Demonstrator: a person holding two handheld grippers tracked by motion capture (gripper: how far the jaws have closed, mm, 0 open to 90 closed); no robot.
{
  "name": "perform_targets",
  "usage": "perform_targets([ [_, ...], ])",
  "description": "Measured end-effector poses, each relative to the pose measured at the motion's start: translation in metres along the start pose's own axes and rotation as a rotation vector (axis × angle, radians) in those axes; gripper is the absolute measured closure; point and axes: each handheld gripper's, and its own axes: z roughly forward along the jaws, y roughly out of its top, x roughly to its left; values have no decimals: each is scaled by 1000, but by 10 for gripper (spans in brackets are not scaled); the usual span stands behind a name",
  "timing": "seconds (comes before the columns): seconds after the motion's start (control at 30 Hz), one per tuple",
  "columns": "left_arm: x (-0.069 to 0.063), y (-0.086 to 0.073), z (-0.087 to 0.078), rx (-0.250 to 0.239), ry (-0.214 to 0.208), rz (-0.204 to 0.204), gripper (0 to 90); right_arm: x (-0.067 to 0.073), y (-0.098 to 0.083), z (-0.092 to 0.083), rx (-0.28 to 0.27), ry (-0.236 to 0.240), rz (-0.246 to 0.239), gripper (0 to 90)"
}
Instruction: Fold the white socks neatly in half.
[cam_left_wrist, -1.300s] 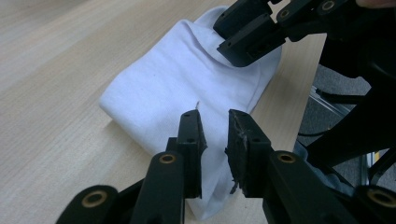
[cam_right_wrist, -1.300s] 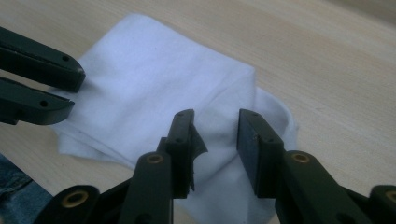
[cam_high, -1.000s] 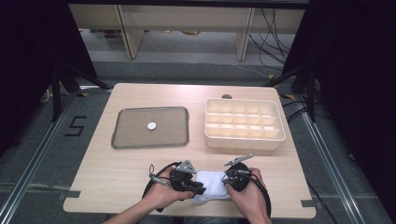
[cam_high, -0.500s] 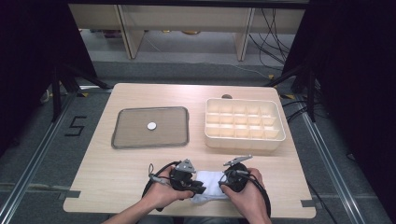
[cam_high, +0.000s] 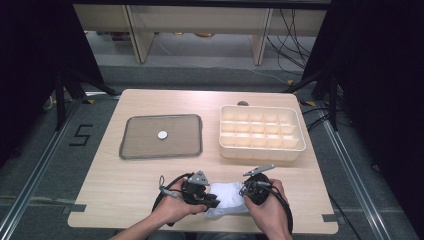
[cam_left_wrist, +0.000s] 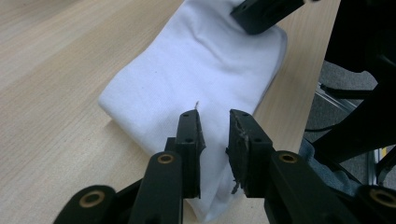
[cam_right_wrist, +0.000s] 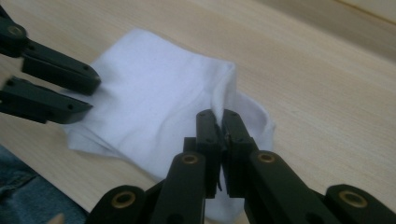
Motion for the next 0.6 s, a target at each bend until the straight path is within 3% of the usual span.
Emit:
perform_targets([
  [0.13,0,0,0,0,-2,4,728,-2,1,-10,-25,-5,1,874],
  [0.2,1,0,1,4,1,13,725,-1,0,-12,8,-6,46,872],
  [0.47,1,-3,8,26,11,28,725,-7,-4,5,85,-52,76,870],
  [0.5,0,-3,9,29,11,27,725,-6,-4,7,119,-62,101,871],
  [0.6,0,-2,11,39,9,39,725,-6,-4,10,133,-53,129,871],
])
